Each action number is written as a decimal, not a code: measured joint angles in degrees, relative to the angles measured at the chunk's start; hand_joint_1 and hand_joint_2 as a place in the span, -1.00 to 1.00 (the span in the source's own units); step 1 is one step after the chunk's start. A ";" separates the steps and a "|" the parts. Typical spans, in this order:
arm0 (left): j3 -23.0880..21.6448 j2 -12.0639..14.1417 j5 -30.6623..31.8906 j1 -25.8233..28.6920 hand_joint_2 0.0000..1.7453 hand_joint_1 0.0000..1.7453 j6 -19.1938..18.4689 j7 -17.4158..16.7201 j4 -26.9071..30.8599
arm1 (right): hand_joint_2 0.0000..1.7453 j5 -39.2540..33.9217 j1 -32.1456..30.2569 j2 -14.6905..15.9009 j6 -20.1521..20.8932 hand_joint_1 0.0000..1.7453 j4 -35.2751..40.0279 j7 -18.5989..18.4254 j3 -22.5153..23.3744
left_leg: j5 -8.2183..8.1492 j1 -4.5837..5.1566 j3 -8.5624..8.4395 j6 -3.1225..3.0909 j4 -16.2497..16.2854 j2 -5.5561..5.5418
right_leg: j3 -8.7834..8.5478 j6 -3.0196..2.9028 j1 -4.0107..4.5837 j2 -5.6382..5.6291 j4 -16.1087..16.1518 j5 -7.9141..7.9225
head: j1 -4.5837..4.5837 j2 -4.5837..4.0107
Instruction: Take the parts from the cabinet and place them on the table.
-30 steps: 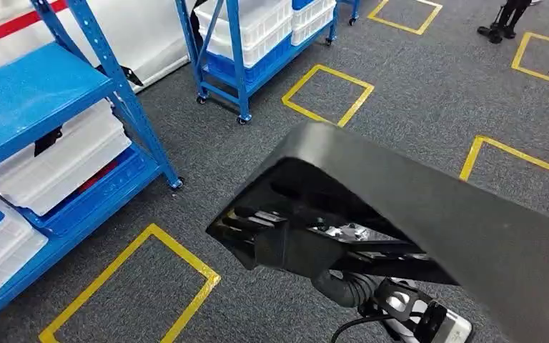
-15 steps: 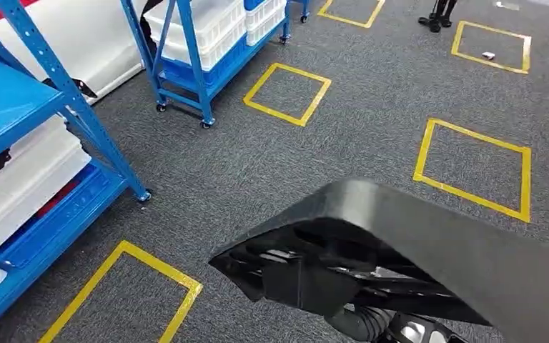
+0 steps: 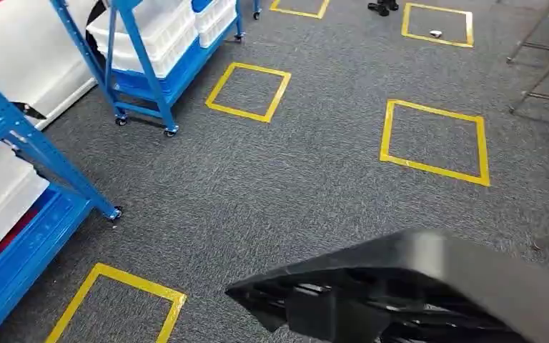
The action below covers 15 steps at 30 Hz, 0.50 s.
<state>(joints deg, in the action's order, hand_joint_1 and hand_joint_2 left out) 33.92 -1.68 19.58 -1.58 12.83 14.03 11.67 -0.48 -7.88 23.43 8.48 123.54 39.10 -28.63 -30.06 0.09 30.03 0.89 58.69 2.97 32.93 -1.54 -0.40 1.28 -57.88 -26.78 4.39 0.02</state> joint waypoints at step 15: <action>1.20 -0.66 1.09 -0.38 1.00 -1.00 0.02 -1.01 -0.02 | 1.00 8.26 -1.16 -5.20 -4.64 1.00 -1.99 0.00 -4.50 | 2.39 -0.73 0.45 -1.81 -1.30 -4.37 | 1.37 1.99 -0.23 -5.57 -1.92 -0.42 | 0.00 0.00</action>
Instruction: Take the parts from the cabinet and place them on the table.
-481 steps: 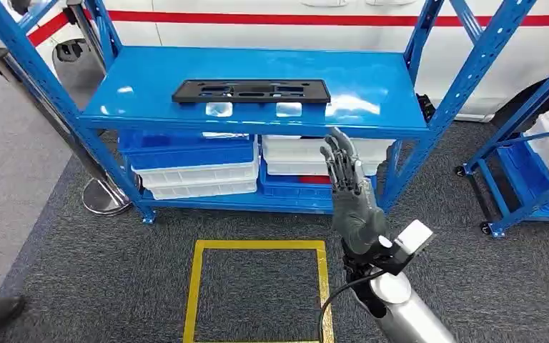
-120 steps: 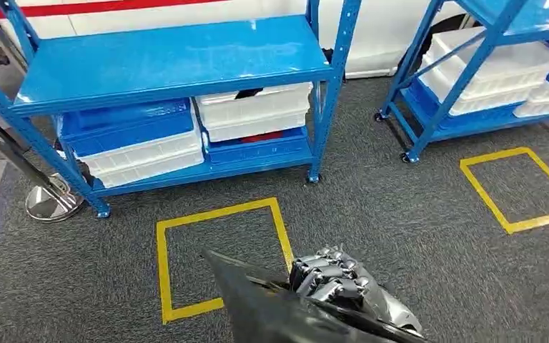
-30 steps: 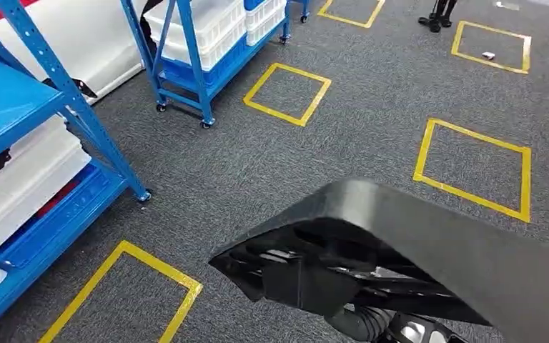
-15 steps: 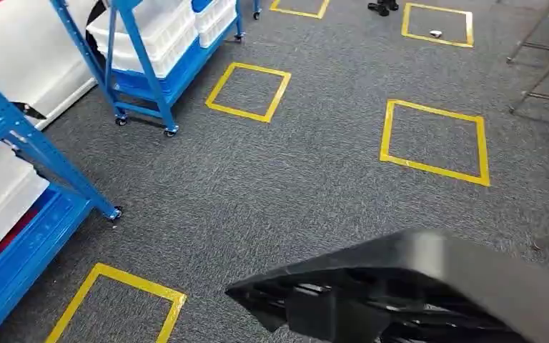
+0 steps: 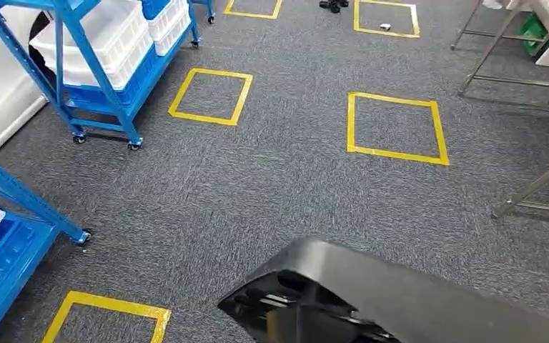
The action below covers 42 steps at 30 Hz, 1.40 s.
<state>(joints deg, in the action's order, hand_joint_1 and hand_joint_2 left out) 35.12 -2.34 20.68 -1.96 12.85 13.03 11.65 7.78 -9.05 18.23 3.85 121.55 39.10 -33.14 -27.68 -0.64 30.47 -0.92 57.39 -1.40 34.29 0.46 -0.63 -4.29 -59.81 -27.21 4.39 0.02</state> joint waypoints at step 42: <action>1.49 1.22 2.10 -1.17 1.00 -1.00 -4.11 1.20 0.02 | 1.00 -4.90 18.75 -6.80 7.21 1.00 -14.47 -1.48 4.31 | -0.08 0.53 0.54 0.72 0.24 5.35 | -0.54 -0.89 1.14 7.29 1.42 0.54 | -0.02 0.00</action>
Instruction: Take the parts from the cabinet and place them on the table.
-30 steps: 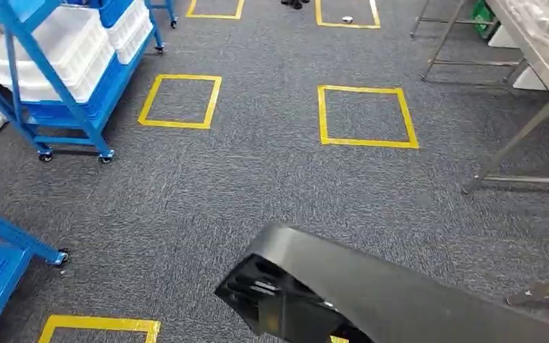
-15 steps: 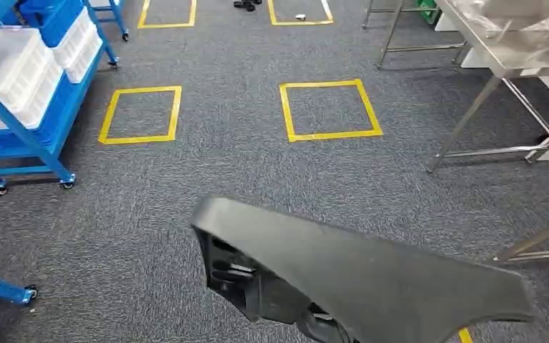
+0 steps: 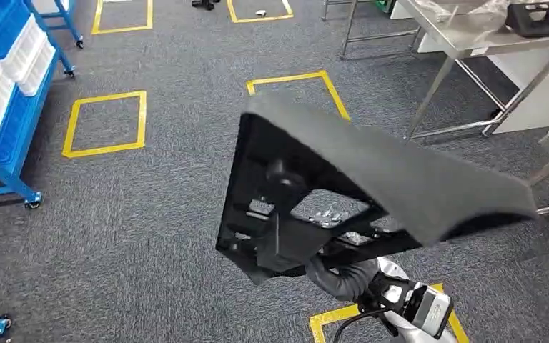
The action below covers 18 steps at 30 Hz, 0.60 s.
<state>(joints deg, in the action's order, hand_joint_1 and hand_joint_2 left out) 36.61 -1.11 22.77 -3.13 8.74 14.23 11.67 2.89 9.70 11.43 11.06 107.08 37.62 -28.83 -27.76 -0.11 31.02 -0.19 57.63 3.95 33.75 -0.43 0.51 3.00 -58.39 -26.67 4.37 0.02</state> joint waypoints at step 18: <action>1.57 -0.70 -0.61 0.55 1.00 -1.00 0.90 -0.17 0.00 | 1.00 1.86 -6.56 -0.26 0.50 1.00 0.15 1.48 2.73 | 0.78 -0.33 1.24 -0.04 0.59 -6.06 | 0.21 0.49 -0.94 -9.90 -0.06 0.18 | 0.02 0.00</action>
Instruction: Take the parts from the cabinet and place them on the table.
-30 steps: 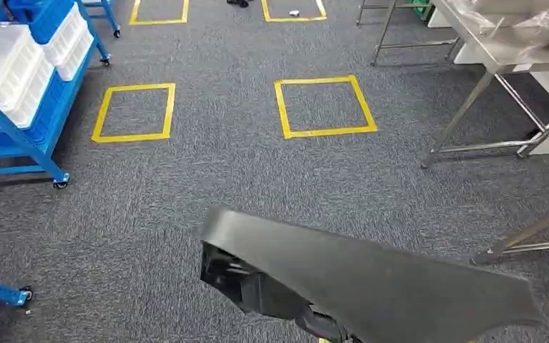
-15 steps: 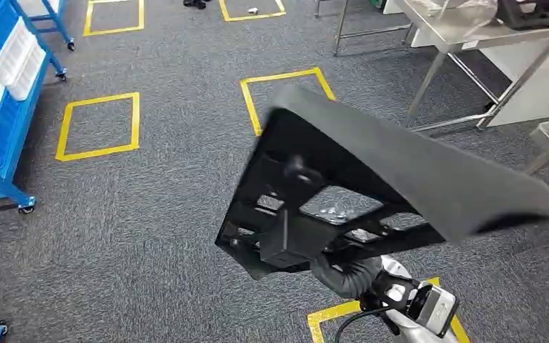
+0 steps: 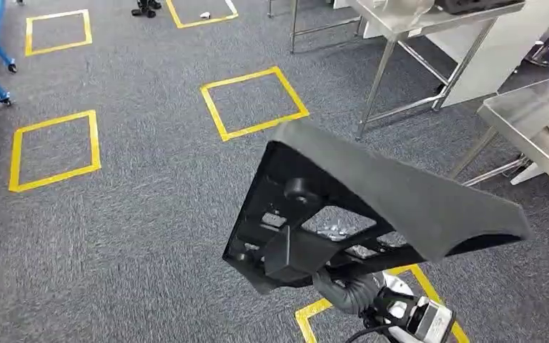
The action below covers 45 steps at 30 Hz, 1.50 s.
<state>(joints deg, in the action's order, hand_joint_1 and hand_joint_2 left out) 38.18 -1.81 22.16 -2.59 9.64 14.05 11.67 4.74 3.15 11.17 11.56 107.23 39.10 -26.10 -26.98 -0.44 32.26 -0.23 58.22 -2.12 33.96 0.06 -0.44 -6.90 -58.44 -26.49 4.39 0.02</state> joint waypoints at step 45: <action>1.31 -0.33 2.34 -0.21 1.00 -1.00 -0.63 0.33 0.00 | 1.00 0.61 -4.66 2.40 -1.51 1.00 4.79 0.00 1.18 | -1.22 0.05 -1.77 0.45 -0.82 7.30 | -0.44 0.03 0.79 9.54 0.34 -0.40 | -0.02 0.00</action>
<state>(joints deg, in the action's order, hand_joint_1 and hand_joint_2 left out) 39.50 -2.14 24.50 -2.80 9.01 14.38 11.67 5.35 -1.51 13.57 10.05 112.02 39.10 -24.92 -28.20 -0.39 30.49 0.22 57.39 5.18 33.52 0.09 0.35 2.63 -58.10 -26.89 4.37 0.02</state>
